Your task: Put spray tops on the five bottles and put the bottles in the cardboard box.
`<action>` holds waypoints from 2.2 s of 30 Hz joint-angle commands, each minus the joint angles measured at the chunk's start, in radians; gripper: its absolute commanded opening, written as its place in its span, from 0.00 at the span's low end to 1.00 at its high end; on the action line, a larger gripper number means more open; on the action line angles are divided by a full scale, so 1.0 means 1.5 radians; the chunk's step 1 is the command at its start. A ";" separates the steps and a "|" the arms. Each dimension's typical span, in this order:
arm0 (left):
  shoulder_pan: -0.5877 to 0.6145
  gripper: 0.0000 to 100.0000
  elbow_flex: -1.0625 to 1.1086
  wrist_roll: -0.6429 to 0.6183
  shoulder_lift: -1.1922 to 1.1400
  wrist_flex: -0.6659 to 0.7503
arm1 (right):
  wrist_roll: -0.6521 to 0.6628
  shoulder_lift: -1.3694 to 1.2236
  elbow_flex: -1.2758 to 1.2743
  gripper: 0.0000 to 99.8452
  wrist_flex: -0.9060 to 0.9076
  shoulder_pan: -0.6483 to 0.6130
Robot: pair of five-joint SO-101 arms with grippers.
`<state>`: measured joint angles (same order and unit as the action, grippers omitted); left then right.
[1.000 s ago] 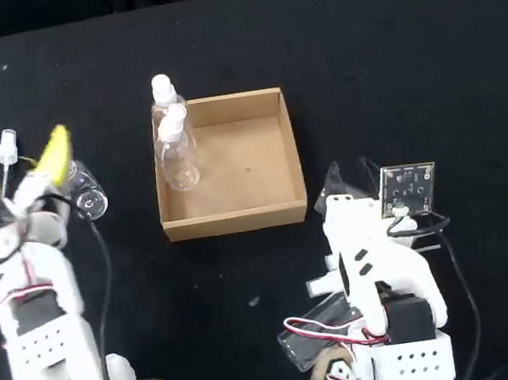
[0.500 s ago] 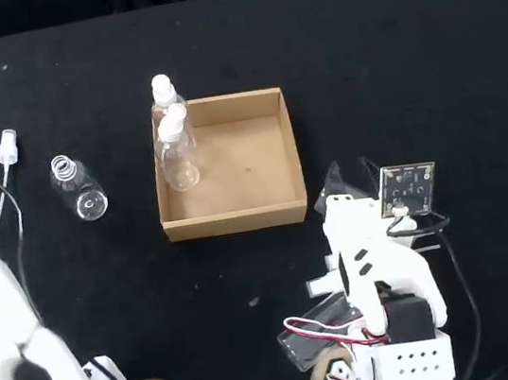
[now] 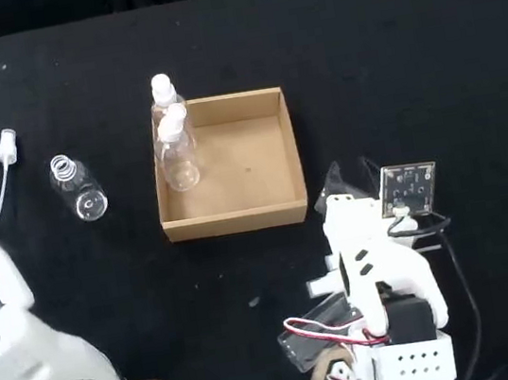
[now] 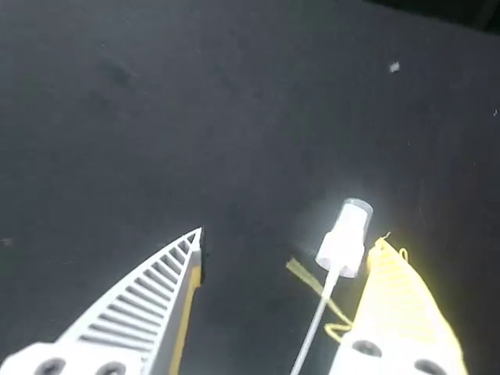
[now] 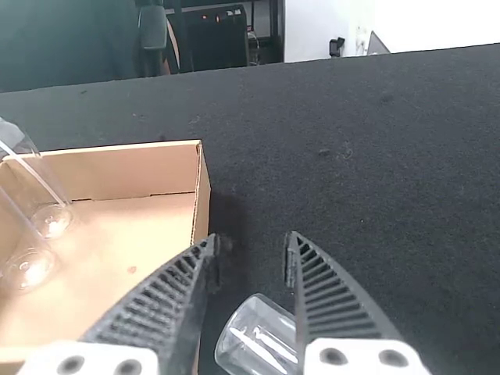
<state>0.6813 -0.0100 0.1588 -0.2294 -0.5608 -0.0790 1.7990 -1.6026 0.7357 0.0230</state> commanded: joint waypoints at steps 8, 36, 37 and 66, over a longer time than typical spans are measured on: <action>-0.063 0.25 -0.297 0.099 -0.227 -0.088 | 0.005 0.062 0.020 0.13 -0.017 -0.006; -0.084 0.09 -0.438 0.188 -0.423 -0.092 | 0.005 0.063 0.020 0.13 -0.018 -0.006; -0.084 0.06 -0.440 0.189 -0.423 -0.103 | 0.005 0.063 0.020 0.13 -0.018 -0.006; 0.075 0.03 -0.883 0.186 -0.416 -0.685 | 0.005 0.063 0.023 0.13 -0.018 -0.006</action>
<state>0.7549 -1.1761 0.4350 -0.8800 -1.4799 -0.0790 1.7990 -1.6026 0.7357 0.0230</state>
